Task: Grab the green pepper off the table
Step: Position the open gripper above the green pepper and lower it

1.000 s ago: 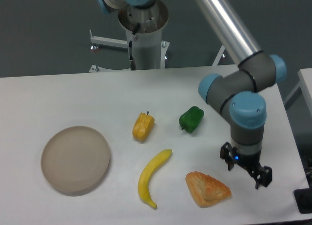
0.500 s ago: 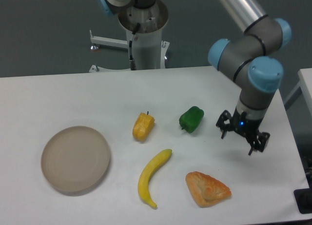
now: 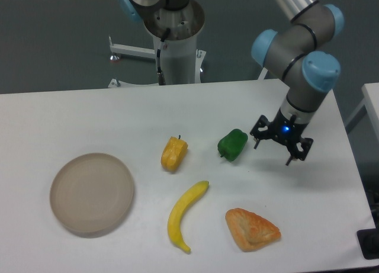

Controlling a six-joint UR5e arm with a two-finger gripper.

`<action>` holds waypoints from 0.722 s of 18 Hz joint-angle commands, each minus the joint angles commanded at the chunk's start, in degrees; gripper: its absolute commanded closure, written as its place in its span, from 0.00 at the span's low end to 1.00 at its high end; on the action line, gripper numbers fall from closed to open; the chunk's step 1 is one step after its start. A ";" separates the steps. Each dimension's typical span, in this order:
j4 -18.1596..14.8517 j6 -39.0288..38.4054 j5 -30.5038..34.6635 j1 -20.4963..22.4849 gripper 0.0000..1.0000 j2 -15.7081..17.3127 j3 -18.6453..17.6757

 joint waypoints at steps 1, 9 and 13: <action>0.00 0.00 -0.09 -0.09 0.00 0.09 -0.27; 1.32 0.44 0.09 -0.97 0.00 2.55 -5.10; 1.49 0.44 0.26 -1.76 0.00 3.78 -7.38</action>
